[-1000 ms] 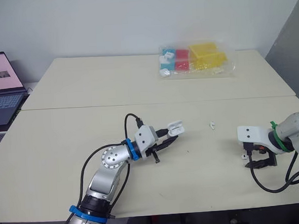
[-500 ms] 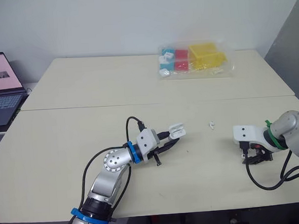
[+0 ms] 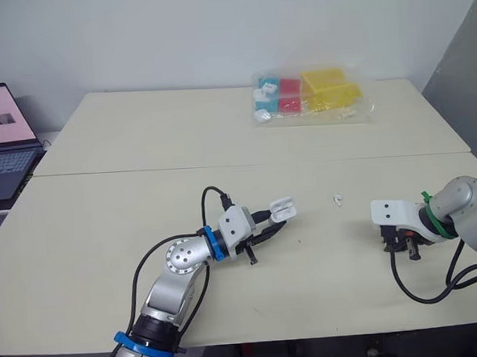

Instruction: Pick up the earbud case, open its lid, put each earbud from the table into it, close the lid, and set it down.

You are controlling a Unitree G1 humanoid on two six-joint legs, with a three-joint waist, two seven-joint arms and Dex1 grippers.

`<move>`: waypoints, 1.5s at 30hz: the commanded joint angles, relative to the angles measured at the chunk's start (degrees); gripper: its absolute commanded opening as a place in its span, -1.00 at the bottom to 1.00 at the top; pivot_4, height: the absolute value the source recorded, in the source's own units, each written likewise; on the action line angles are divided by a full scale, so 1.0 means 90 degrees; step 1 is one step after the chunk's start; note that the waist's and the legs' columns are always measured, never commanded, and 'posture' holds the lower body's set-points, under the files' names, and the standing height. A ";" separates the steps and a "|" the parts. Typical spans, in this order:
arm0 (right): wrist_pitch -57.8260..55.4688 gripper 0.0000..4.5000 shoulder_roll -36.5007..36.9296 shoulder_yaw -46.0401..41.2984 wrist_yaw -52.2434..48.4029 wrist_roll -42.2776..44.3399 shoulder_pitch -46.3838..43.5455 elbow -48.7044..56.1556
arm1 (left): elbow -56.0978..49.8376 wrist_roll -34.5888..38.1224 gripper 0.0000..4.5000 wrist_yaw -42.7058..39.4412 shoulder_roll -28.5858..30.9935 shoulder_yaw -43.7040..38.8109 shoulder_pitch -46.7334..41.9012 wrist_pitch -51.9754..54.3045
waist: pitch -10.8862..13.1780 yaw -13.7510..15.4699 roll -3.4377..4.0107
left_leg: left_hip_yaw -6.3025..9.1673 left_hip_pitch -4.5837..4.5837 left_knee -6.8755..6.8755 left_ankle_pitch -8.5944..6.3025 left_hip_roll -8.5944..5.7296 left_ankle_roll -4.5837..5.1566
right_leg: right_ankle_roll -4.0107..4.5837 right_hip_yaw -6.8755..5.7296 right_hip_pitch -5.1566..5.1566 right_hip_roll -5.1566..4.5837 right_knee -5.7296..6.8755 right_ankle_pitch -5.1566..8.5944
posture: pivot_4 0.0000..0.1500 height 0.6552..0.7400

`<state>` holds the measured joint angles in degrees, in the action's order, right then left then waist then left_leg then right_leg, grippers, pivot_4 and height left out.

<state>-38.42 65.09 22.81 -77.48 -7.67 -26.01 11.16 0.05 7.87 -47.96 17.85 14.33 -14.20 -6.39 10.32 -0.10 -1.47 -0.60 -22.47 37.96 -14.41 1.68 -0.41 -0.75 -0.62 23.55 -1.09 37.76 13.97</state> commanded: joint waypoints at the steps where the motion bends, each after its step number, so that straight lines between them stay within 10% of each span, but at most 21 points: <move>1: 0.0063 -0.83 0.0163 -0.0534 -0.0082 0.0254 -0.0195 0.0310 | -0.0105 0.0052 -0.64 0.0012 -0.0048 -0.0012 -0.0104 -0.0144 | 0.0000 0.0002 0.0001 | 0.0001 -0.0001 0.0000 0.0000 0.0000 0.0000 | 0.0000 0.0000 0.0000 0.0000 0.0000 0.0000 | 1.00 1.00; 12: -0.1751 -0.83 -0.0574 -0.3338 0.0417 0.2946 -0.0401 0.2242 | -0.0230 0.0484 -0.64 -0.0033 -0.0219 -0.0118 -0.0466 0.0482 | 0.0006 0.0020 0.0005 | 0.0012 -0.0014 0.0001 0.0000 0.0000 0.0000 | -0.0001 -0.0005 0.0001 0.0001 -0.0004 0.0000 | 1.00 1.00; 17: -0.2173 -0.83 -0.2704 -0.4212 0.2373 0.3672 -0.0450 0.3051 | -0.0235 0.0776 -0.64 -0.0061 -0.0308 -0.0199 -0.0925 0.0892 | 0.0006 0.0012 0.0002 | 0.0015 -0.0014 0.0004 0.0000 -0.0002 0.0000 | -0.0003 -0.0003 0.0000 0.0003 0.0005 -0.0002 | 1.00 1.00; 27: -0.0289 -0.83 -0.4337 -0.3574 0.4355 0.3217 0.0327 0.3336 | -0.0457 0.1241 -0.64 0.0026 -0.0446 -0.0342 -0.1288 0.1599 | 0.0007 0.0003 0.0005 | 0.0015 -0.0029 0.0002 0.0000 -0.0007 0.0000 | -0.0006 -0.0003 0.0009 0.0001 -0.0005 -0.0003 | 1.00 1.00; 45: 0.2005 -0.83 -0.4662 -0.2404 0.4865 0.2448 0.1175 0.2565 | -0.0813 0.1467 -0.64 0.0099 -0.0393 -0.0491 -0.1319 0.2146 | 0.0006 -0.0003 0.0005 | 0.0018 -0.0024 0.0000 0.0001 -0.0002 0.0000 | -0.0002 -0.0003 0.0013 0.0011 0.0003 -0.0001 | 1.00 1.00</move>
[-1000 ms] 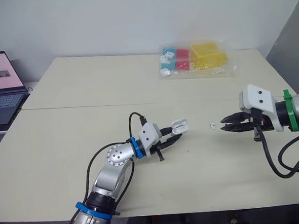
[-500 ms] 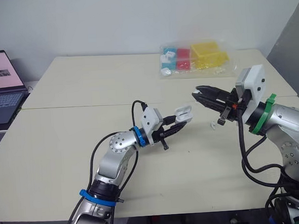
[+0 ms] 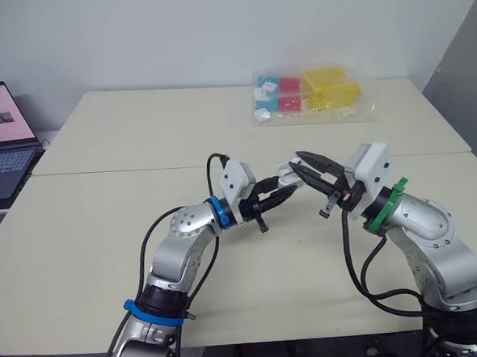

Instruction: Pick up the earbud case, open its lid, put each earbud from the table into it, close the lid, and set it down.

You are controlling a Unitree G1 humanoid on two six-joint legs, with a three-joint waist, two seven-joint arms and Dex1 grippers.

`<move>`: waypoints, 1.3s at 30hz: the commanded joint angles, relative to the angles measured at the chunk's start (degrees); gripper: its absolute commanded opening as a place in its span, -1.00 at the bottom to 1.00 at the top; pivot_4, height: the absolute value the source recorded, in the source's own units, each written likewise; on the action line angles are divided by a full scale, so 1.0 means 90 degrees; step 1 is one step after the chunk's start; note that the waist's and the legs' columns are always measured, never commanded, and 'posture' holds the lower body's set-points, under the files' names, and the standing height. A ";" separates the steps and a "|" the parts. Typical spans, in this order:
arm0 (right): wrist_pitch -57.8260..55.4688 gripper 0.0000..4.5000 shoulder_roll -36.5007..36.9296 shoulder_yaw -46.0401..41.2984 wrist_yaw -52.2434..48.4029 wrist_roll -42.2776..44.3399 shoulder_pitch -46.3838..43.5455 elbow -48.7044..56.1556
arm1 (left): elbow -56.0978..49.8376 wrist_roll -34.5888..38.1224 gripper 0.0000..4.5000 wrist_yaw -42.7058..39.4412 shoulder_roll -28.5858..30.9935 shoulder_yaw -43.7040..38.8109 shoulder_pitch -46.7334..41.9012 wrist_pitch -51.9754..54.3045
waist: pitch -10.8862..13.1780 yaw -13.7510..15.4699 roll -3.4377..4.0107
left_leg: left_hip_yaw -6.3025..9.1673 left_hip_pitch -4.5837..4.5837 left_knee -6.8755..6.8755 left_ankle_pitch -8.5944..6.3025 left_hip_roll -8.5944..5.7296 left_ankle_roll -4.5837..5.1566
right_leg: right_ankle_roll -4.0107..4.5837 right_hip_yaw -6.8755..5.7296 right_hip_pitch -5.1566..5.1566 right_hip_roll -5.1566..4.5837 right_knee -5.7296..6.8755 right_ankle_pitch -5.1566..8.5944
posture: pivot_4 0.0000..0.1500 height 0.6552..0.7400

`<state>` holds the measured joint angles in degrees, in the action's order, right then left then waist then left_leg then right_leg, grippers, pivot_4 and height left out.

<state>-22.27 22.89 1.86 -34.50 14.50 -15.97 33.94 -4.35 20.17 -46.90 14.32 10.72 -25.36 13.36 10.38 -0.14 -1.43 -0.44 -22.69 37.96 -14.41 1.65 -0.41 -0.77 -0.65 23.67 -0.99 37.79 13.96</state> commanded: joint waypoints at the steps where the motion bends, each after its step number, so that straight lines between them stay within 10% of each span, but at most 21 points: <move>1: 0.0237 -0.83 0.0040 -0.0093 0.0093 -0.0001 0.0076 0.0002 | -0.0313 0.0101 -0.64 -0.0014 -0.0006 -0.0093 -0.0089 -0.0046 | 0.0000 0.0002 0.0000 | 0.0000 0.0000 0.0000 0.0000 0.0000 0.0000 | 0.0000 0.0000 0.0000 -0.0001 -0.0001 0.0000 | 1.00 1.00; 29: -0.0009 -0.83 -0.0015 -0.0246 0.0382 0.0383 0.0330 -0.0272 | -0.0440 0.0126 -0.64 0.0074 -0.0064 -0.0137 -0.0026 0.0030 | 0.0000 0.0001 0.0000 | -0.0001 -0.0002 -0.0001 0.0000 0.0000 0.0000 | 0.0000 0.0001 0.0000 -0.0002 -0.0003 0.0000 | 1.00 1.00; 37: -0.0272 0.40 0.0203 -0.0265 0.0354 0.0629 0.0327 0.0054 | -0.0426 0.0082 -0.64 0.0072 -0.0070 -0.0112 -0.0015 0.0007 | 0.0000 0.0002 0.0000 | -0.0001 -0.0003 -0.0001 0.0000 0.0000 0.0000 | 0.0000 0.0001 0.0000 -0.0003 -0.0004 0.0000 | 1.00 1.00; 39: -0.0377 0.42 0.0279 -0.0380 0.0396 0.0744 0.0289 0.0188 | -0.0412 0.0058 -0.64 0.0085 -0.0073 -0.0101 -0.0004 0.0001 | 0.0000 0.0002 0.0000 | 0.0001 -0.0003 -0.0001 0.0000 0.0000 0.0000 | 0.0000 0.0000 0.0000 -0.0003 -0.0004 0.0000 | 1.00 1.00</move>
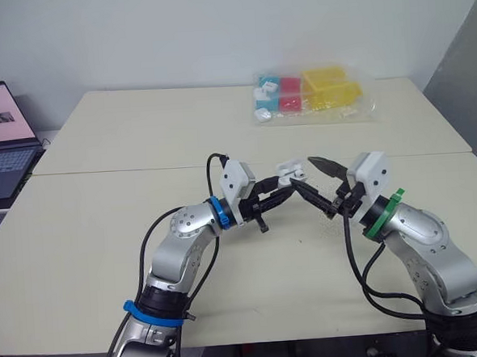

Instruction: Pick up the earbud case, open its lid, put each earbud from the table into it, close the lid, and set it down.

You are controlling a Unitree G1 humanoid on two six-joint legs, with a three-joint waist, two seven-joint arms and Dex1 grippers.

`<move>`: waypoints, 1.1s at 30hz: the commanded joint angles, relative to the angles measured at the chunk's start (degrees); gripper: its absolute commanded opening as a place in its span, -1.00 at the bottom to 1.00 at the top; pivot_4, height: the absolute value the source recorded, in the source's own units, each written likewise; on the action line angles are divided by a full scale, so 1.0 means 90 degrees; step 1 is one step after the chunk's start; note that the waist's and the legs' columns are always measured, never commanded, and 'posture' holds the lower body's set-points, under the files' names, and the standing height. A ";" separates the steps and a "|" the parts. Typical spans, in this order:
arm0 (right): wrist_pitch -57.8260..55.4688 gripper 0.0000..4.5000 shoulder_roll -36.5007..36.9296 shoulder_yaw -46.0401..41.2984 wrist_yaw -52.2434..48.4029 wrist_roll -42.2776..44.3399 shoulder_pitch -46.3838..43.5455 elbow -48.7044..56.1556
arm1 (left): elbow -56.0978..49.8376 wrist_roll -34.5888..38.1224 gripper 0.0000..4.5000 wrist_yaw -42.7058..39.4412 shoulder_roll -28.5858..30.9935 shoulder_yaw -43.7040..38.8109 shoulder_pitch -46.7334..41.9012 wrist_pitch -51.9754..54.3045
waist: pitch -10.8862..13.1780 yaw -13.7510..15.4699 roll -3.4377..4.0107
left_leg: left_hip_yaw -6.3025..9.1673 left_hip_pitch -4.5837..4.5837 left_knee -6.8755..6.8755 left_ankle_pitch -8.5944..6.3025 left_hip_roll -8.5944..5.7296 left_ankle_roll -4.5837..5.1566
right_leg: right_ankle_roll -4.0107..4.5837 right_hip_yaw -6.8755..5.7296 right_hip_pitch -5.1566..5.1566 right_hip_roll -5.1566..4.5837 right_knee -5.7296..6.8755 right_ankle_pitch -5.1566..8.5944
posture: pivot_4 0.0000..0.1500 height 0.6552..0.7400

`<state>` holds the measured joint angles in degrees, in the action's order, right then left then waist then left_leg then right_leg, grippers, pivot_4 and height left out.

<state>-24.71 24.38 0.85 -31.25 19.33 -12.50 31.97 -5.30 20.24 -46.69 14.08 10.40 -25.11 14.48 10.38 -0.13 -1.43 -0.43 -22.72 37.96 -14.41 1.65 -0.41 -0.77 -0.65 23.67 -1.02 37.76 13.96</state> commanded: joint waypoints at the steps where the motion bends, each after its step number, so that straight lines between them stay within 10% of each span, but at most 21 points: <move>1: -0.0155 0.42 0.0143 -0.0317 0.0049 0.0254 -0.0114 0.0462 | -0.0299 0.0041 -0.64 0.0066 -0.0046 -0.0064 -0.0029 -0.0124 | 0.0000 0.0000 0.0000 | 0.0000 0.0000 0.0000 0.0000 0.0000 0.0000 | 0.0000 0.0000 0.0000 0.0000 0.0000 0.0000 | 1.00 1.00; 10: -0.1917 0.42 0.1390 -0.1969 0.0169 0.1660 -0.0311 0.0731 | -0.0156 -0.0108 -0.64 0.0008 0.0166 -0.0084 0.0098 -0.0263 | 0.0000 0.0008 0.0000 | 0.0001 -0.0003 -0.0001 0.0000 0.0000 0.0000 | 0.0000 -0.0001 -0.0001 -0.0003 -0.0006 0.0000 | 1.00 1.00; 21: -0.4363 0.42 0.1668 -0.0426 0.1407 0.0624 -0.1154 -0.0838 | -0.0155 -0.0321 -0.64 -0.0272 0.0393 0.0050 0.0285 -0.0642 | 0.0000 -0.0003 0.0000 | -0.0006 -0.0017 -0.0002 0.0000 0.0000 0.0000 | 0.0003 0.0005 0.0017 0.0002 -0.0001 0.0001 | 1.00 1.00; 33: -0.3528 0.42 0.1045 0.0265 0.1284 -0.0205 -0.1578 -0.2615 | -0.0109 -0.0417 -0.64 -0.0305 0.0331 0.0090 0.0414 -0.0856 | 0.0000 -0.0002 0.0000 | -0.0018 -0.0034 -0.0006 0.0000 -0.0001 0.0001 | -0.0001 0.0013 0.0042 0.0001 -0.0001 -0.0001 | 1.00 1.00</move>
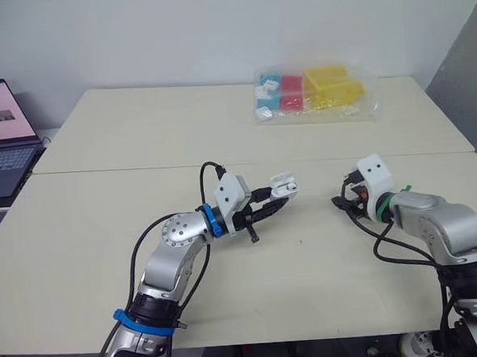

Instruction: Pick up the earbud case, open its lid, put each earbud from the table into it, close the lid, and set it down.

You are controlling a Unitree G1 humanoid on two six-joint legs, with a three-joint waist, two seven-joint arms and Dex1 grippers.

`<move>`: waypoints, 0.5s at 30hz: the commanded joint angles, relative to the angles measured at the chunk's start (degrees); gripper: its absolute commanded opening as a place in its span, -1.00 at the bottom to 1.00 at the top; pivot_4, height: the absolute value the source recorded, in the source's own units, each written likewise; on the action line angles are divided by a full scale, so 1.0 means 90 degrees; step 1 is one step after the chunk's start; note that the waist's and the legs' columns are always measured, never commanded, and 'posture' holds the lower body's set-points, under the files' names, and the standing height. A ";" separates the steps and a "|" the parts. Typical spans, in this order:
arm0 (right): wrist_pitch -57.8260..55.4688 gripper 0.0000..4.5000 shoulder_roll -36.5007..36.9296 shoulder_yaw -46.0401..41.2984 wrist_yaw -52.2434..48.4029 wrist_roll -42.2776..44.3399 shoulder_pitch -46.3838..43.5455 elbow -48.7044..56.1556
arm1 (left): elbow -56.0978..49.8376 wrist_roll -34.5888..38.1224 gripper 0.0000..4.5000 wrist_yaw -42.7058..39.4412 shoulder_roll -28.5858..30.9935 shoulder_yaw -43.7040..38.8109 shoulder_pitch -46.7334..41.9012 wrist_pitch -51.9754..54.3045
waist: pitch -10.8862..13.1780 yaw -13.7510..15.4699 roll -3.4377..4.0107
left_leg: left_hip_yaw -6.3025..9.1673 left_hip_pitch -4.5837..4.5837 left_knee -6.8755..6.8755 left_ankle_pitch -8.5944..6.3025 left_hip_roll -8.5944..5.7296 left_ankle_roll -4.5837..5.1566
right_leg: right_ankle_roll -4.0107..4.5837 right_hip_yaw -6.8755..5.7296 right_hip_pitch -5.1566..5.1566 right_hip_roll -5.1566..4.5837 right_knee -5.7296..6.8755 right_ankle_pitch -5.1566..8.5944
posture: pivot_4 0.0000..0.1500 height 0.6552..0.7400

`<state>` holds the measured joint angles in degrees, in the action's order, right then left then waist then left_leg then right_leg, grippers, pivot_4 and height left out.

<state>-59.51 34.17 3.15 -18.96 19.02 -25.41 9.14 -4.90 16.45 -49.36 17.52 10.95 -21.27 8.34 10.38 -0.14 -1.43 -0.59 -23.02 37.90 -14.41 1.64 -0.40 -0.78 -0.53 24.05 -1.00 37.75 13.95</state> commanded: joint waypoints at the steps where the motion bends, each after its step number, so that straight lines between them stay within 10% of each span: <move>1: 0.0408 0.42 -0.0061 0.0027 -0.0102 -0.0218 -0.0144 -0.0147 | -0.0146 0.0002 -0.64 -0.0007 -0.0056 0.0030 -0.0011 -0.0185 | 0.0000 0.0000 0.0000 | 0.0000 0.0000 0.0000 0.0000 0.0000 0.0000 | 0.0000 0.0000 0.0000 0.0001 0.0000 0.0000 | 1.00 1.00; 10: 0.0506 0.42 -0.0242 -0.0016 -0.0197 -0.0411 -0.0105 -0.0428 | -0.0094 -0.0009 -0.64 -0.0003 -0.0064 0.0023 -0.0023 -0.0224 | 0.0000 -0.0001 0.0000 | -0.0002 0.0005 0.0004 0.0000 0.0001 0.0000 | 0.0000 -0.0001 -0.0001 0.0001 0.0010 0.0000 | 1.00 1.00; 15: 0.0449 -0.21 -0.0262 -0.0075 -0.0313 -0.0426 -0.0046 -0.0407 | -0.0065 -0.0009 -0.64 -0.0003 -0.0066 0.0015 -0.0045 -0.0245 | 0.0000 -0.0001 0.0000 | -0.0001 0.0007 0.0005 0.0000 0.0001 0.0000 | 0.0000 -0.0001 -0.0002 0.0003 0.0014 -0.0001 | 1.00 1.00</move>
<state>-55.45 31.22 3.24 -21.46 15.87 -25.67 5.30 -4.26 16.29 -49.39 17.35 10.97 -21.04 7.28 10.37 -0.15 -1.42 -0.60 -22.96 37.95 -14.41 1.66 -0.40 -0.78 -0.54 24.03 -0.98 37.87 13.95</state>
